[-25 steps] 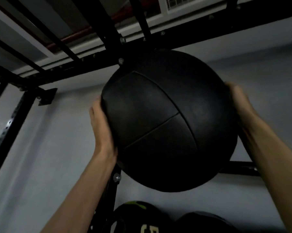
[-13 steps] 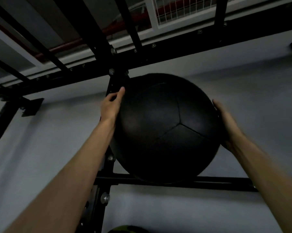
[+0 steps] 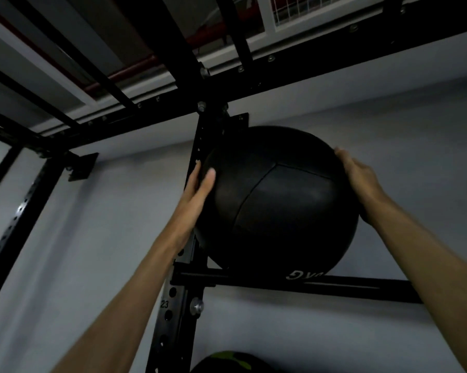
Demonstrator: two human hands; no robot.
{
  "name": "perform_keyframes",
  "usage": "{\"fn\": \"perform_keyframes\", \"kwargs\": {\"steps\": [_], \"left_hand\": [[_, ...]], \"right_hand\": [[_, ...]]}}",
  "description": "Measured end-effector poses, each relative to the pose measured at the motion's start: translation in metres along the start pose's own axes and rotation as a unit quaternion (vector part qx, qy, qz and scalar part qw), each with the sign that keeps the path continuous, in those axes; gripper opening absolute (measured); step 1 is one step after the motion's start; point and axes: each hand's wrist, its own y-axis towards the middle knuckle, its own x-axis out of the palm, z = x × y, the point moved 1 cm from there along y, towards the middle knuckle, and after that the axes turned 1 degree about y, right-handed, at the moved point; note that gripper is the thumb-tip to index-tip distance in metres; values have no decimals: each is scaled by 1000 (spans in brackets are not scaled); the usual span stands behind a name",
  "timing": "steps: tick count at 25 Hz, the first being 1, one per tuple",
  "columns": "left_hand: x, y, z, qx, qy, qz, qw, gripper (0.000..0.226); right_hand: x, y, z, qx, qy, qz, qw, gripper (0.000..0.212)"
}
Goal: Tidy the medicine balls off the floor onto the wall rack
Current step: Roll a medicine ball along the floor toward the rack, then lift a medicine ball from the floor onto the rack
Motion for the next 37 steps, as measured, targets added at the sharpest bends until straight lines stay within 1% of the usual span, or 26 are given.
{"fn": "perform_keyframes", "kwargs": {"steps": [1, 3, 6, 8, 9, 11, 13, 16, 18, 20, 21, 22, 23, 25, 28, 30, 33, 37], "left_hand": [[3, -6, 1, 14, 5, -1, 1000, 80], [8, -6, 2, 20, 13, 35, 999, 80], [18, 6, 1, -21, 47, 95, 994, 73], [25, 17, -12, -52, 75, 153, 984, 69], [28, 20, -19, -59, 78, 169, 981, 67], [32, 20, -21, -65, 82, 172, 979, 60], [31, 21, -22, -60, 84, 151, 983, 52], [34, 4, -24, -60, 93, 146, 983, 51], [39, -23, -29, -66, 121, 191, 972, 49], [47, -61, -36, -50, 162, 246, 954, 37], [52, -85, -39, -40, 179, 254, 950, 29], [58, -111, -41, -34, 197, 239, 950, 22], [67, -139, -42, -39, 215, 203, 954, 15], [90, -192, -42, -63, 244, 111, 961, 8], [125, -254, -36, -83, 261, -7, 962, 5], [157, -293, -28, -95, 262, -70, 958, 5], [220, -361, -12, -95, 210, -154, 961, 7], [308, -462, 13, -108, 149, -265, 947, 9]], "right_hand": [[0, 2, 2, 1, 0, 12, 1000, 32], [-1, 5, 9, -10, -3, 44, 999, 34], [-3, -7, 29, -30, -47, 75, 996, 46], [-1, -24, 48, -46, -72, 72, 994, 53], [1, -33, 57, -51, -83, 68, 993, 57], [4, -42, 66, -61, -105, 60, 991, 65], [5, -39, 70, -61, -118, 60, 989, 67], [3, -45, 65, -51, -122, 58, 990, 65], [-2, -61, 63, -49, -132, 71, 988, 56], [-11, -91, 62, -59, -164, 94, 980, 44], [-17, -112, 63, -70, -182, 104, 975, 36], [-23, -137, 64, -81, -197, 108, 971, 28], [-29, -162, 67, -87, -208, 100, 969, 20], [-44, -209, 74, -75, -236, 60, 967, 15], [-73, -278, 89, 0, -297, -18, 955, 17], [-103, -327, 97, 55, -352, -74, 931, 13], [-165, -395, 100, 138, -413, -125, 892, 11], [-263, -480, 100, 251, -437, -134, 854, 34]]}}
